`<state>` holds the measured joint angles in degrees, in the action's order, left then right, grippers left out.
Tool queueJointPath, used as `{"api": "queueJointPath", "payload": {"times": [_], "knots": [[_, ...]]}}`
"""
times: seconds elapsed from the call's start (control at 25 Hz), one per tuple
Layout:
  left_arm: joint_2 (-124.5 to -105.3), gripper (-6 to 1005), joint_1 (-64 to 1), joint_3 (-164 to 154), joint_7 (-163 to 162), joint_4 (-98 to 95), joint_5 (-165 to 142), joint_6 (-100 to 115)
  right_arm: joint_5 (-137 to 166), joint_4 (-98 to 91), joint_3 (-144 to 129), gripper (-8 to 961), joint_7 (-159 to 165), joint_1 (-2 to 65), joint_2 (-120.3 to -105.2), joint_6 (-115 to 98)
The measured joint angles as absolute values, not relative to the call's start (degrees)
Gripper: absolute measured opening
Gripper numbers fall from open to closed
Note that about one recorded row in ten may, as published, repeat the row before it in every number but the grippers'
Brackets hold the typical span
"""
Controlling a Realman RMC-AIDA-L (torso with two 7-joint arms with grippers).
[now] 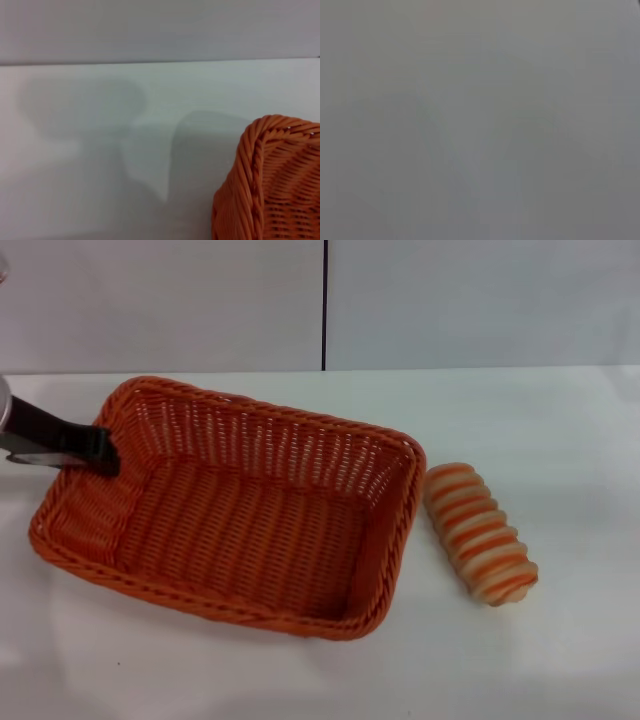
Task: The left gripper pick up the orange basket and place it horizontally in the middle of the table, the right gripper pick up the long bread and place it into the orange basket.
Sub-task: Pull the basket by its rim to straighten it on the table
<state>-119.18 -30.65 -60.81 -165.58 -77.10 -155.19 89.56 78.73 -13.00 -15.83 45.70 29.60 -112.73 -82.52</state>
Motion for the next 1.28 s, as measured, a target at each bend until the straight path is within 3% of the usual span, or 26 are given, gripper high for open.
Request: {"api": "queueJointPath", "payload": {"times": [0.4,0.84,1.28], "knots": [[-119.17,149,-28.12,-60.85,-165.57,-78.51,-154.08,91.82,79.11,-11.96,-15.95,557,45.70,30.15,-112.03,-82.68],[-119.18,190,-25.69,-61.59,-165.46,-80.35,-148.92,93.52,79.11,-12.34,-16.36,557,45.56,30.18,-113.47,-82.75],[-119.10,239,-24.20,-63.28,-165.24,-80.43,-147.50,92.18,79.10,-12.47,-16.34,557,45.15,29.87,-113.90,-82.61]]}}
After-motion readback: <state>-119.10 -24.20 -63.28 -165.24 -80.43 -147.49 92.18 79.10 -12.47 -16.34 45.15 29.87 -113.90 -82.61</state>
